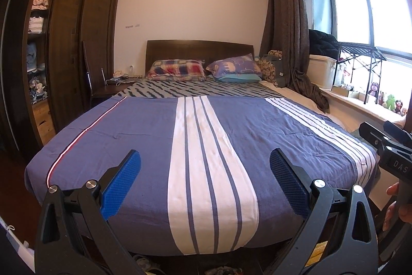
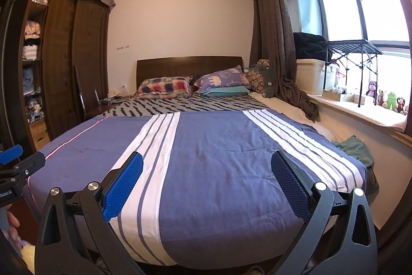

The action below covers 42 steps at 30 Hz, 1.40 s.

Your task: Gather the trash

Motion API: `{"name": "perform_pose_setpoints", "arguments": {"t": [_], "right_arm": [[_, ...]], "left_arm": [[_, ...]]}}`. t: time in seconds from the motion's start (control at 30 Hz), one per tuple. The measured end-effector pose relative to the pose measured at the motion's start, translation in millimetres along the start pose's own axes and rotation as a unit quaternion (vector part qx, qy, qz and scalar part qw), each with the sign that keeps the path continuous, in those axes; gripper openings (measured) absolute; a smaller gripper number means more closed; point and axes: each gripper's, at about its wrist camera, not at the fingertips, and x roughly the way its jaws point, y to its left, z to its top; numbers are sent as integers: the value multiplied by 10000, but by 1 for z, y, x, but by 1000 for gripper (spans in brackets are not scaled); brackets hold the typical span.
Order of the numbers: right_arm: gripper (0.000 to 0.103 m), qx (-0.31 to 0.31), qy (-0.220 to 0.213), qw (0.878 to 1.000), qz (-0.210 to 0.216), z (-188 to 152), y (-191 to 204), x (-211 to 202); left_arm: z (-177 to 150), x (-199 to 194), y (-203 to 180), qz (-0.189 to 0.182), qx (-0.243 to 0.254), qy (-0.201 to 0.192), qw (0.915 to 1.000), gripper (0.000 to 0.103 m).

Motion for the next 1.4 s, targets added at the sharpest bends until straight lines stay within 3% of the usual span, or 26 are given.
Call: {"name": "perform_pose_setpoints", "arguments": {"t": [1.4], "right_arm": [[100, -56, 22, 9998, 191, 5, 14, 5]], "left_arm": [[1, -1, 3, -18, -3, -18, 10000, 95]]}}
